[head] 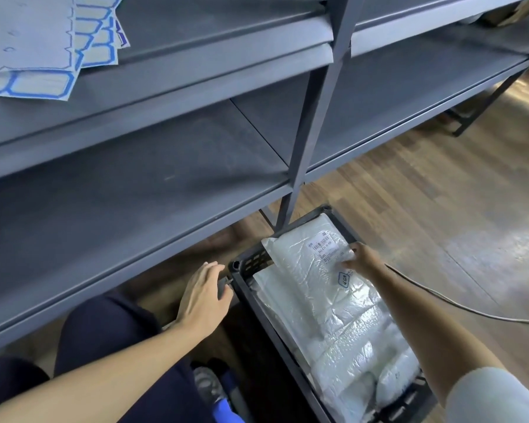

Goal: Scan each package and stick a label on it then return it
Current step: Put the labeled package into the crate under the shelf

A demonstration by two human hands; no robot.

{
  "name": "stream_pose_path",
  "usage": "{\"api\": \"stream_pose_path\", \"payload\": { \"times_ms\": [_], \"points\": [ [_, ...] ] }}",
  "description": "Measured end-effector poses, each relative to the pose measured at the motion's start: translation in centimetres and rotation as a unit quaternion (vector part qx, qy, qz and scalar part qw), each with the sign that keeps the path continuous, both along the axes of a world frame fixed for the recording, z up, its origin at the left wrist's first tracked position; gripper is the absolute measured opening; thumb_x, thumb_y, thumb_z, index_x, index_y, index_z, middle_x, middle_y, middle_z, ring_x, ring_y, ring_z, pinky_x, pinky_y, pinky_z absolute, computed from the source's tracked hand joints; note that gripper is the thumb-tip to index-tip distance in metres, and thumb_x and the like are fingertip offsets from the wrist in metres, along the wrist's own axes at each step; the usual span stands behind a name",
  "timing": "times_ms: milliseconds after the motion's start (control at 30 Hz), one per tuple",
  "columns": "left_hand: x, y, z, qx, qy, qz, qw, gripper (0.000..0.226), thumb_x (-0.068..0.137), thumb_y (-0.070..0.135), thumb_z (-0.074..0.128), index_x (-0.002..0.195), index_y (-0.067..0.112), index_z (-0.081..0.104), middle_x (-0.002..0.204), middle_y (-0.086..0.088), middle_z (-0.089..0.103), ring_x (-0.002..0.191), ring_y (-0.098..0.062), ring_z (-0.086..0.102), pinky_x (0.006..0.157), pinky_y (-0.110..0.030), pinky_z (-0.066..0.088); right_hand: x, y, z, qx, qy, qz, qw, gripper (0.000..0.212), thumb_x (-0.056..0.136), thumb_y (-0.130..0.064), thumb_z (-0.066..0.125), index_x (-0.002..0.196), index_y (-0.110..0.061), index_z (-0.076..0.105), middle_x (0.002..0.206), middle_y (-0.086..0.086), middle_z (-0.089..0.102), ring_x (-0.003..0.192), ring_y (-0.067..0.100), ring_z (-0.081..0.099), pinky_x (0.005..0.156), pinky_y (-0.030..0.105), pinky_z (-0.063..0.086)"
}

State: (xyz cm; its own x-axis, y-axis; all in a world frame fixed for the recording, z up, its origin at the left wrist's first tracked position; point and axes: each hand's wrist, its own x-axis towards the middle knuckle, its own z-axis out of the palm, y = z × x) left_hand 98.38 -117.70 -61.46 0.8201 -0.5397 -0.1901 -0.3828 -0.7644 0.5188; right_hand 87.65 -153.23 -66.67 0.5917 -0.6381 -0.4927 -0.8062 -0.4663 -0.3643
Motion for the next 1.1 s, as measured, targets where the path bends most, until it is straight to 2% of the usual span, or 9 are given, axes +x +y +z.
{"api": "stream_pose_path", "payload": {
  "times_ms": [267, 333, 400, 467, 533, 633, 767, 900, 1100],
  "points": [
    [0.0, 0.1, 0.4, 0.016, -0.006, -0.008, 1.0, 0.047, 0.097, 0.026, 0.048, 0.142, 0.015, 0.039, 0.152, -0.001, 0.035, 0.145, -0.016, 0.021, 0.116, -0.026, 0.016, -0.6, -0.1, 0.8, -0.021, 0.018, -0.017, 0.999, 0.055, 0.079, -0.026, 0.078, 0.12, 0.001, 0.054, 0.113, 0.018, 0.062, 0.097, 0.031, 0.06, 0.086, 0.04, 0.051],
    [0.0, 0.0, 0.8, 0.023, -0.011, -0.018, 1.0, 0.048, 0.098, 0.027, 0.046, 0.144, 0.016, 0.037, 0.154, 0.0, 0.032, 0.146, -0.016, 0.019, 0.117, -0.027, 0.015, -0.8, 0.4, 1.3, -0.039, 0.022, -0.014, 0.999, 0.045, 0.087, -0.021, 0.07, 0.123, -0.001, 0.052, 0.115, 0.017, 0.062, 0.092, 0.027, 0.058, 0.082, 0.037, 0.05],
    [0.0, -0.1, 1.2, 0.032, -0.022, -0.029, 0.999, 0.049, 0.098, 0.028, 0.045, 0.144, 0.017, 0.036, 0.154, 0.0, 0.032, 0.146, -0.016, 0.019, 0.117, -0.028, 0.015, -0.8, 0.9, 1.9, -0.061, 0.022, -0.018, 0.998, 0.036, 0.092, -0.015, 0.059, 0.125, -0.003, 0.052, 0.117, 0.016, 0.062, 0.095, 0.028, 0.058, 0.078, 0.035, 0.049],
    [0.0, -0.3, 1.8, 0.039, -0.032, -0.038, 0.998, 0.05, 0.098, 0.029, 0.044, 0.145, 0.018, 0.036, 0.154, 0.001, 0.032, 0.145, -0.016, 0.02, 0.117, -0.028, 0.014, -0.5, 1.7, 2.8, -0.073, 0.012, -0.027, 0.997, 0.034, 0.092, -0.01, 0.051, 0.125, -0.003, 0.052, 0.117, 0.018, 0.062, 0.1, 0.031, 0.059, 0.075, 0.032, 0.046],
    [-0.1, -0.6, 2.6, 0.039, -0.045, -0.052, 0.997, 0.049, 0.097, 0.03, 0.044, 0.145, 0.018, 0.037, 0.153, 0.001, 0.033, 0.144, -0.015, 0.022, 0.117, -0.028, 0.013, 0.0, 2.8, 3.7, -0.079, 0.002, -0.025, 0.997, 0.034, 0.092, -0.011, 0.048, 0.125, -0.003, 0.052, 0.118, 0.02, 0.062, 0.103, 0.033, 0.058, 0.078, 0.033, 0.046],
    [-0.1, -1.1, 4.1, 0.039, -0.067, -0.069, 0.995, 0.048, 0.098, 0.032, 0.042, 0.144, 0.02, 0.038, 0.152, 0.002, 0.034, 0.143, -0.013, 0.023, 0.117, -0.028, 0.011, 1.1, 5.0, 5.7, -0.093, -0.009, 0.007, 0.996, 0.037, 0.095, -0.019, 0.047, 0.129, -0.004, 0.048, 0.124, 0.02, 0.059, 0.109, 0.034, 0.057, 0.085, 0.036, 0.049],
    [0.1, -1.6, 6.7, 0.031, -0.088, -0.087, 0.992, 0.047, 0.097, 0.033, 0.041, 0.143, 0.022, 0.04, 0.149, 0.004, 0.038, 0.139, -0.013, 0.028, 0.116, -0.03, 0.016, 2.7, 7.8, 9.3, -0.115, -0.052, 0.053, 0.991, 0.044, 0.097, -0.023, 0.044, 0.139, -0.011, 0.045, 0.132, 0.015, 0.056, 0.112, 0.031, 0.057, 0.089, 0.038, 0.05],
    [0.6, -2.2, 10.0, 0.032, -0.087, -0.115, 0.989, 0.049, 0.097, 0.035, 0.041, 0.143, 0.022, 0.04, 0.149, 0.003, 0.04, 0.138, -0.016, 0.032, 0.115, -0.032, 0.021, 4.0, 10.4, 13.6, -0.15, -0.098, 0.078, 0.981, 0.035, 0.096, -0.024, 0.042, 0.126, -0.014, 0.055, 0.125, 0.01, 0.061, 0.107, 0.03, 0.059, 0.088, 0.038, 0.052],
    [1.2, -0.1, 13.7, 0.045, -0.081, -0.103, 0.99, 0.049, 0.096, 0.038, 0.039, 0.142, 0.022, 0.04, 0.148, 0.001, 0.041, 0.135, -0.021, 0.035, 0.111, -0.034, 0.027, 6.0, 16.3, 18.9, -0.165, -0.115, 0.144, 0.969, 0.034, 0.095, -0.025, 0.041, 0.124, -0.016, 0.056, 0.119, 0.01, 0.063, 0.103, 0.03, 0.06, 0.088, 0.04, 0.051]
  ]
}}
